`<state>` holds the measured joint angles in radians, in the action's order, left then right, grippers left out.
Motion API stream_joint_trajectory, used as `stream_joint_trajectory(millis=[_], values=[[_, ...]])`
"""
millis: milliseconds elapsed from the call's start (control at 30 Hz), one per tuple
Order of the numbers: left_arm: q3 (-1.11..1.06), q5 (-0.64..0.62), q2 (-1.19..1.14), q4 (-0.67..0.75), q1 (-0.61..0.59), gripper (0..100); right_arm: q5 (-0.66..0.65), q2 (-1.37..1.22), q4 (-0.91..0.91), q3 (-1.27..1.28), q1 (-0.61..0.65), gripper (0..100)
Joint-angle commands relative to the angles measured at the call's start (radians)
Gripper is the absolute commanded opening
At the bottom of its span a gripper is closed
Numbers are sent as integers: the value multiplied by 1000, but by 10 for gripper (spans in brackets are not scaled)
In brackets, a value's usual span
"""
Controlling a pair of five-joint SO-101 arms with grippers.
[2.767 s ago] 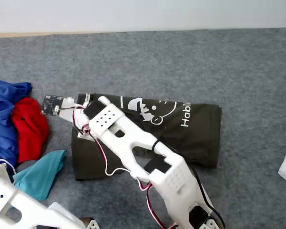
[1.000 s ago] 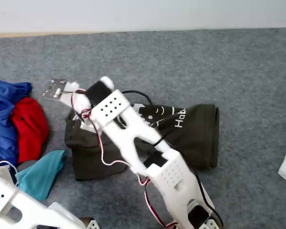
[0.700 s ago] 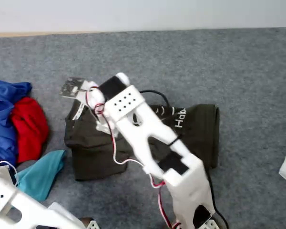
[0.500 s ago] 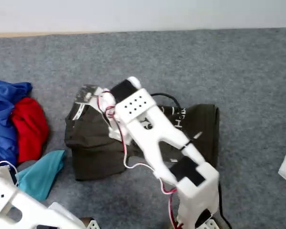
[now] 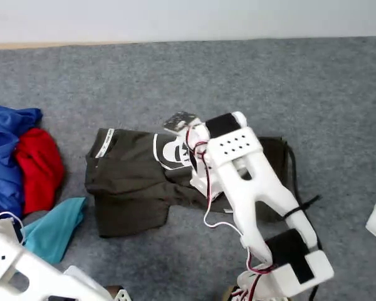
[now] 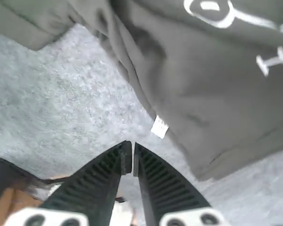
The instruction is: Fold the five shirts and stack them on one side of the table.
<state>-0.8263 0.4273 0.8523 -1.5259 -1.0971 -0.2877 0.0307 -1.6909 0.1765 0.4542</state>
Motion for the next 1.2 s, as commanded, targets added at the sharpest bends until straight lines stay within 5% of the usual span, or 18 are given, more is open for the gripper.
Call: stream_joint_trajectory(millis=[0,300,767,900,1167], values=[[13,-3,20,-8,11,57,173,51,-1,6,-39,9],[12,-3,21,-8,11,55,457,56,2,32,-229,9],[4,-3,17,-8,11,55,396,61,254,275,-469,39],[-30,-3,20,-8,11,55,365,51,282,295,-526,128],[-79,-3,20,-3,11,55,305,50,283,295,-576,131]])
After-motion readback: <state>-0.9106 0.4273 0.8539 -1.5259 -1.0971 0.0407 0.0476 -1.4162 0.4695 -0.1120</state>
